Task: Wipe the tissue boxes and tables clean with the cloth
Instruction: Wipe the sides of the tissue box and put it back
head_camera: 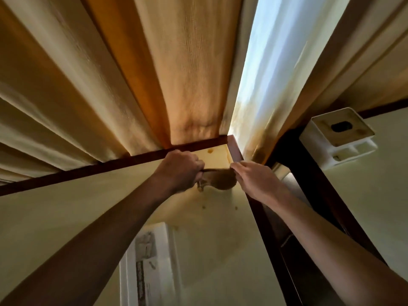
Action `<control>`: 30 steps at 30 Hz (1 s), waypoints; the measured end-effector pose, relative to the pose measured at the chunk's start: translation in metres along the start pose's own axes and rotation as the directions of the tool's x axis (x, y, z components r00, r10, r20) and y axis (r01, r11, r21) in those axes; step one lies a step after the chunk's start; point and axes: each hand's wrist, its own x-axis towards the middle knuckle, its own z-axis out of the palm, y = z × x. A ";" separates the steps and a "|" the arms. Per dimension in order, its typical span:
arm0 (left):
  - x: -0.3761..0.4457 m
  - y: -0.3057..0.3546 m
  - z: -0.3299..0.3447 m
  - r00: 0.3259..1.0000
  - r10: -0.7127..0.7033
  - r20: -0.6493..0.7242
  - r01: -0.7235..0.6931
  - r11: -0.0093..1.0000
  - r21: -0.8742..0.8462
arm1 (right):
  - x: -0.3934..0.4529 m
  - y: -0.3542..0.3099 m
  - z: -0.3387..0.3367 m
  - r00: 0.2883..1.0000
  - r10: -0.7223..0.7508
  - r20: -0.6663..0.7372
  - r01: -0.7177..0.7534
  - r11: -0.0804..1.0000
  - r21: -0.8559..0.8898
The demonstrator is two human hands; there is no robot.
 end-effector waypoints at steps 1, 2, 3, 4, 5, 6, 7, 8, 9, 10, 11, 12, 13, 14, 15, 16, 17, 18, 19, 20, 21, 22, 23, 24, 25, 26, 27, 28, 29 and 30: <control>0.010 -0.007 0.001 0.999 0.005 -0.040 -0.004 1.000 0.027 | 0.012 0.006 -0.001 1.000 0.011 -0.008 -0.011 1.000 -0.020; 0.019 -0.013 0.003 0.998 0.008 -0.064 -0.004 0.998 0.062 | 0.024 0.014 -0.001 1.000 0.020 -0.012 -0.021 0.999 -0.041; 0.029 -0.018 0.004 0.997 0.008 -0.079 -0.001 0.996 0.094 | 0.035 0.022 -0.001 0.999 0.030 -0.014 -0.031 0.997 -0.064; 0.038 -0.022 0.005 0.996 0.008 -0.086 0.003 0.992 0.124 | 0.047 0.030 0.000 0.999 0.044 -0.023 -0.046 0.995 -0.083; 0.047 -0.026 0.006 0.996 0.010 -0.093 0.005 0.987 0.159 | 0.058 0.037 0.000 0.997 0.061 -0.039 -0.065 0.993 -0.099; 0.056 -0.030 0.007 0.995 0.007 -0.097 0.012 0.980 0.198 | 0.068 0.043 0.000 0.996 0.075 -0.057 -0.081 0.990 -0.112; 0.065 -0.033 0.007 0.995 -0.001 -0.101 0.024 0.973 0.228 | 0.078 0.048 -0.002 0.994 0.082 -0.069 -0.090 0.988 -0.123; 0.073 -0.036 0.008 0.995 -0.011 -0.102 0.036 0.969 0.243 | 0.086 0.052 -0.004 0.994 0.075 -0.079 -0.085 0.987 -0.134; 0.079 -0.037 0.008 0.993 -0.017 -0.113 0.045 0.967 0.250 | 0.092 0.055 -0.007 0.993 0.057 -0.100 -0.071 0.986 -0.148; 0.083 -0.037 0.007 0.993 -0.021 -0.119 0.051 0.966 0.254 | 0.097 0.058 -0.009 0.990 0.029 -0.139 -0.052 0.985 -0.162; 0.087 -0.036 0.006 0.994 -0.026 -0.110 0.053 0.967 0.250 | 0.099 0.060 -0.010 0.982 0.005 -0.187 -0.039 0.983 -0.178; 0.090 -0.036 0.006 0.992 -0.026 -0.124 0.056 0.967 0.250 | 0.101 0.062 -0.009 0.972 -0.015 -0.234 -0.031 0.980 -0.195; 0.092 -0.038 0.010 0.989 -0.012 -0.148 0.049 0.967 0.251 | 0.101 0.063 -0.007 0.960 -0.029 -0.279 -0.031 0.977 -0.209; 0.094 -0.039 0.018 0.985 0.008 -0.171 0.036 0.967 0.252 | 0.101 0.065 -0.002 0.948 -0.034 -0.316 -0.036 0.976 -0.215; 0.094 -0.040 0.028 0.982 0.034 -0.188 0.014 0.968 0.250 | 0.098 0.068 0.007 0.943 -0.024 -0.331 -0.052 0.974 -0.220; 0.093 -0.040 0.039 0.984 0.069 -0.167 -0.028 0.971 0.239 | 0.094 0.070 0.018 0.943 -0.013 -0.331 -0.068 0.970 -0.231; 0.090 -0.039 0.050 0.980 0.133 -0.145 -0.098 0.969 0.225 | 0.087 0.071 0.029 0.949 -0.007 -0.314 -0.075 0.966 -0.249; 0.086 -0.037 0.061 0.976 0.194 -0.098 -0.170 0.962 0.213 | 0.078 0.071 0.040 0.959 -0.012 -0.282 -0.065 0.963 -0.263; 0.080 -0.035 0.070 0.966 0.252 -0.055 -0.237 0.951 0.197 | 0.067 0.070 0.049 0.970 -0.025 -0.243 -0.043 0.962 -0.271; 0.075 -0.034 0.080 0.951 0.305 -0.039 -0.295 0.940 0.169 | 0.056 0.068 0.056 0.977 -0.037 -0.211 -0.022 0.963 -0.270; 0.071 -0.032 0.090 0.932 0.360 -0.027 -0.355 0.927 0.118 | 0.045 0.064 0.060 0.981 -0.029 -0.191 -0.024 0.963 -0.267; 0.067 -0.030 0.093 0.912 0.411 0.003 -0.410 0.909 0.071 | 0.036 0.058 0.064 0.982 -0.007 -0.188 -0.043 0.964 -0.262; 0.065 -0.026 0.094 0.890 0.455 0.028 -0.456 0.889 0.049 | 0.029 0.052 0.068 0.981 0.037 -0.188 -0.084 0.965 -0.249; 0.064 -0.021 0.094 0.872 0.481 0.093 -0.487 0.871 0.060 | 0.025 0.048 0.074 0.980 0.081 -0.181 -0.124 0.963 -0.238; 0.063 -0.017 0.094 0.853 0.495 0.168 -0.515 0.851 0.106 | 0.022 0.045 0.078 0.979 0.123 -0.163 -0.159 0.960 -0.232; 0.062 -0.014 0.096 0.836 0.494 0.238 -0.530 0.840 0.116 | 0.021 0.042 0.081 0.978 0.159 -0.138 -0.187 0.956 -0.226; 0.061 -0.015 0.095 0.833 0.489 0.258 -0.527 0.843 0.103 | 0.022 0.040 0.083 0.976 0.188 -0.109 -0.208 0.952 -0.223; 0.060 -0.017 0.094 0.847 0.490 0.205 -0.509 0.859 0.049 | 0.023 0.039 0.083 0.974 0.212 -0.084 -0.226 0.950 -0.216; 0.057 -0.023 0.090 0.876 0.460 0.145 -0.464 0.886 -0.003 | 0.026 0.037 0.080 0.970 0.237 -0.059 -0.244 0.948 -0.202; 0.049 -0.032 0.091 0.909 0.407 0.086 -0.402 0.913 -0.072 | 0.030 0.035 0.077 0.967 0.251 -0.044 -0.255 0.950 -0.181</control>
